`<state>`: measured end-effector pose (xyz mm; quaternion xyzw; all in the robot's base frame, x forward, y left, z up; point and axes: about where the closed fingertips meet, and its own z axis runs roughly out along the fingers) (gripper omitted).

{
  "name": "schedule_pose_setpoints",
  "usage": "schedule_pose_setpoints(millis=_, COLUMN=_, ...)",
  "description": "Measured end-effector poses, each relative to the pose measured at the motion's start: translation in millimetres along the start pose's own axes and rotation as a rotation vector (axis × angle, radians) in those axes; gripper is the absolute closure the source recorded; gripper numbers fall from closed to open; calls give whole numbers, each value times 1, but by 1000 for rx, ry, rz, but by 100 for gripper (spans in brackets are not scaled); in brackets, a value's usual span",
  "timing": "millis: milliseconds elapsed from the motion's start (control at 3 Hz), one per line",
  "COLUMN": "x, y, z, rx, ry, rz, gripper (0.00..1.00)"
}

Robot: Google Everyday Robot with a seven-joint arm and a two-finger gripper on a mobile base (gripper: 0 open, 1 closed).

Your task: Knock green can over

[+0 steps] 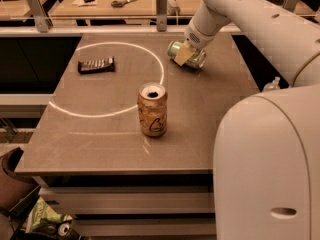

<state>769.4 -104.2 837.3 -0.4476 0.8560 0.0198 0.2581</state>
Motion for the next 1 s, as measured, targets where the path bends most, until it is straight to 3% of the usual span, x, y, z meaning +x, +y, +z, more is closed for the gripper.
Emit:
schedule_pose_setpoints(millis=333, x=0, y=0, z=0, rx=0, ry=0, rz=0, gripper=15)
schedule_pose_setpoints(millis=667, x=0, y=1, z=3, rx=-5, ry=3, rz=-1, gripper=0)
schedule_pose_setpoints(millis=1000, x=0, y=2, z=3, rx=-5, ry=3, rz=-1, gripper=0)
